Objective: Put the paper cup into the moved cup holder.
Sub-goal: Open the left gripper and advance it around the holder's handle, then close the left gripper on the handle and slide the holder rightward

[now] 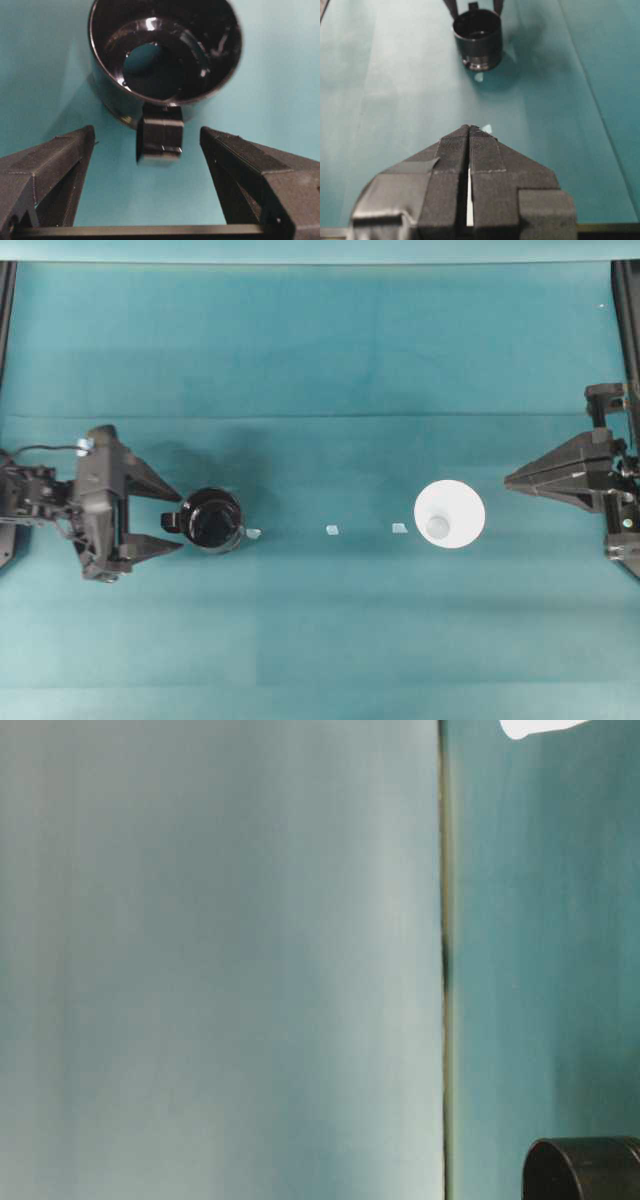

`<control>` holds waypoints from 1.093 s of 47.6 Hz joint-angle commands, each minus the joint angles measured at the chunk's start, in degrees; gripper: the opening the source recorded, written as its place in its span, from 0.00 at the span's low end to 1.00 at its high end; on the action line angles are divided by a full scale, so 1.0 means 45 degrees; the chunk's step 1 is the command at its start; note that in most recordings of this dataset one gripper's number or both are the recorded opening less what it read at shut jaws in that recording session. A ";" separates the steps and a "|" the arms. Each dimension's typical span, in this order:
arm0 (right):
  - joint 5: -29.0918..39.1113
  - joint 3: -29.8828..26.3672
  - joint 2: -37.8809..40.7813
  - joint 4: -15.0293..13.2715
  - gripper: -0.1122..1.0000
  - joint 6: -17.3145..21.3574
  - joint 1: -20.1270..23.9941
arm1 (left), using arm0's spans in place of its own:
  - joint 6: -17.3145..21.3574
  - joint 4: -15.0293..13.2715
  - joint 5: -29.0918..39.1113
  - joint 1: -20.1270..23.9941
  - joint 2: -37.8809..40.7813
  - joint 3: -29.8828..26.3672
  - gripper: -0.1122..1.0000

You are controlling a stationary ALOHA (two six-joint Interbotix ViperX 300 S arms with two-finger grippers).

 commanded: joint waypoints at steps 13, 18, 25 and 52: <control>-0.0039 -0.0273 0.0098 0.0020 0.11 0.0117 -0.0039 | 0.0020 0.0020 -0.0098 0.0039 -0.0039 -0.0059 0.89; -0.0039 -0.0273 0.0098 0.0039 0.11 0.0117 -0.0039 | 0.0000 0.0020 -0.0098 0.0039 -0.0078 -0.0078 0.88; -0.0039 -0.0273 0.0098 0.0020 0.11 0.0117 -0.0039 | 0.0000 0.0020 -0.0117 0.0020 -0.0156 -0.0098 0.84; -0.0039 -0.0273 0.0098 0.0020 0.11 0.0117 -0.0039 | 0.0273 0.0078 0.0195 0.0020 -0.0703 -0.0039 0.31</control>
